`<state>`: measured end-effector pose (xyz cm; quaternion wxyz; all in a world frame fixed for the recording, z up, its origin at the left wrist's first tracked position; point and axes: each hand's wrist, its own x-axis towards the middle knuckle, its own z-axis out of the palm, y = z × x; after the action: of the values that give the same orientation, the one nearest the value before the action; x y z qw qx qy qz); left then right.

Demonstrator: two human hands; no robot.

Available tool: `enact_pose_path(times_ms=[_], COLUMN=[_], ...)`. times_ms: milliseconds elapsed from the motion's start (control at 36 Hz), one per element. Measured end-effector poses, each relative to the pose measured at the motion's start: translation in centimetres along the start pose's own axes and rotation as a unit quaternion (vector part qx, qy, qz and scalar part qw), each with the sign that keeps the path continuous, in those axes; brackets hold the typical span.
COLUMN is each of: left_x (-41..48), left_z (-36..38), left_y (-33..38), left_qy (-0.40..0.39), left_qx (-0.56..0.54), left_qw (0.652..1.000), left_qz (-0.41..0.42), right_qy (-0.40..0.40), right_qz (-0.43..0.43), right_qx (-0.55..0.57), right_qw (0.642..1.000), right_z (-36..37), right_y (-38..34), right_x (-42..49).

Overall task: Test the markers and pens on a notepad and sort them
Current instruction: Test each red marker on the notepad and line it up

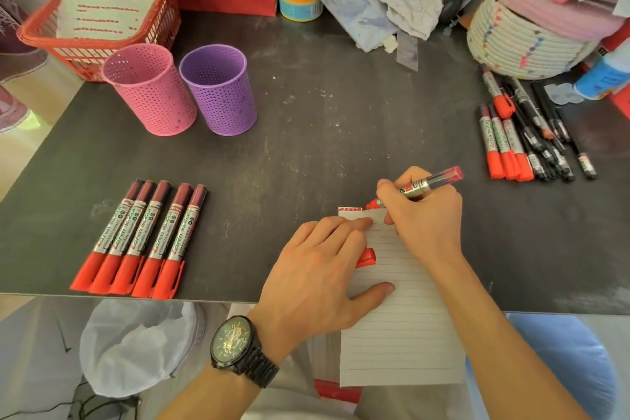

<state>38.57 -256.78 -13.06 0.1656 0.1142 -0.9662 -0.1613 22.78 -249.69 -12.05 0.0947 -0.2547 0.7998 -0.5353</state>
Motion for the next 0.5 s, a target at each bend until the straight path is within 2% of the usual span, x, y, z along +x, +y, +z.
enact_pose_path(times_ms=[500], left_x=[-0.04], left_z=[0.06], left_y=[0.01], left_qy=[0.009], left_qx=[-0.005], left_qw=[1.0], left_qz=[-0.001], right_qy=[0.002], right_qz=[-0.003], right_qx=[0.006], right_qw=[1.0], right_z=[0.04], right_y=[0.05], right_x=[0.0])
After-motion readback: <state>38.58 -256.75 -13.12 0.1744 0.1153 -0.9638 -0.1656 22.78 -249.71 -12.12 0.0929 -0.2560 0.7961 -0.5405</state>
